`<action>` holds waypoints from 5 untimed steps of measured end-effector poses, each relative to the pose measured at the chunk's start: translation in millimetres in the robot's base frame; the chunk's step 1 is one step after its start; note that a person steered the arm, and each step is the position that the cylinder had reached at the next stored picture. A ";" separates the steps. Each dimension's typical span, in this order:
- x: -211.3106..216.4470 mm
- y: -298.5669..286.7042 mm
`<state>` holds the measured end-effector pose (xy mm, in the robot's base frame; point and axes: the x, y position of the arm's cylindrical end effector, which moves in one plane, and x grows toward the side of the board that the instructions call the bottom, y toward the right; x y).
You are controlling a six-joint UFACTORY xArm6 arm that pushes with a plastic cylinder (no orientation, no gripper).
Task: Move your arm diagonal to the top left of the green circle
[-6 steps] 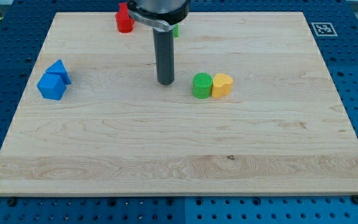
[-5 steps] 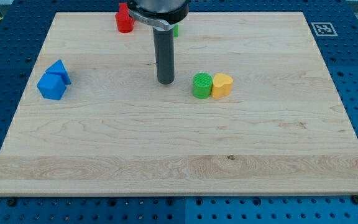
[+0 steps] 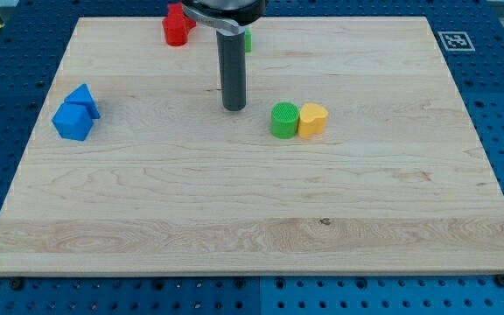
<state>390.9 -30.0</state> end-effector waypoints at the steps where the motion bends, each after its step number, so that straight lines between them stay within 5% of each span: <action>1: -2.2 0.0; 5: -9.7 0.5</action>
